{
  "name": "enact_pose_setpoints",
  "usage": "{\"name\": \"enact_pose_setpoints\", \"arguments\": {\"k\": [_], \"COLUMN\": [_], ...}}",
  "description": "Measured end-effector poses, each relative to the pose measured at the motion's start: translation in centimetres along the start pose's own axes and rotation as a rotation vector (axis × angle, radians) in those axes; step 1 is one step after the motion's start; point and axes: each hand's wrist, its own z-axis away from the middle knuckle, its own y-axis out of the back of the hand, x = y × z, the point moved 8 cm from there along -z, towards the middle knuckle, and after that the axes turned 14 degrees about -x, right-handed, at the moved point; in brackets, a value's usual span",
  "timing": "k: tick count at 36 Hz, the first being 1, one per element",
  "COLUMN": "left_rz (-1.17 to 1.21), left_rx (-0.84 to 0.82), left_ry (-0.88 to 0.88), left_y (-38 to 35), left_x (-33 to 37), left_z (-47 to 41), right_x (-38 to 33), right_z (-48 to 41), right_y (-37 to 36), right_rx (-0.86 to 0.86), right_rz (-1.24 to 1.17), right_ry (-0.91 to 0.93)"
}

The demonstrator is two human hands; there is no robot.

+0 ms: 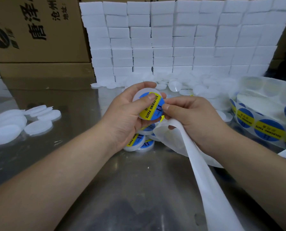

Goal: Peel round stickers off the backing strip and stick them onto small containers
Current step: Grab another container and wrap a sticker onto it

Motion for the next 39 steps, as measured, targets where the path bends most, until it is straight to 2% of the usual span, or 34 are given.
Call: {"name": "enact_pose_setpoints", "arguments": {"k": [39], "left_rz": [-0.220], "left_rx": [0.010], "left_ry": [0.007], "left_y": [0.06], "left_x": [0.07], "left_z": [0.19], "right_x": [0.12], "right_z": [-0.11], "right_y": [0.39], "right_rx": [0.050], "right_rz": [0.043], "right_ry": [-0.008]}}
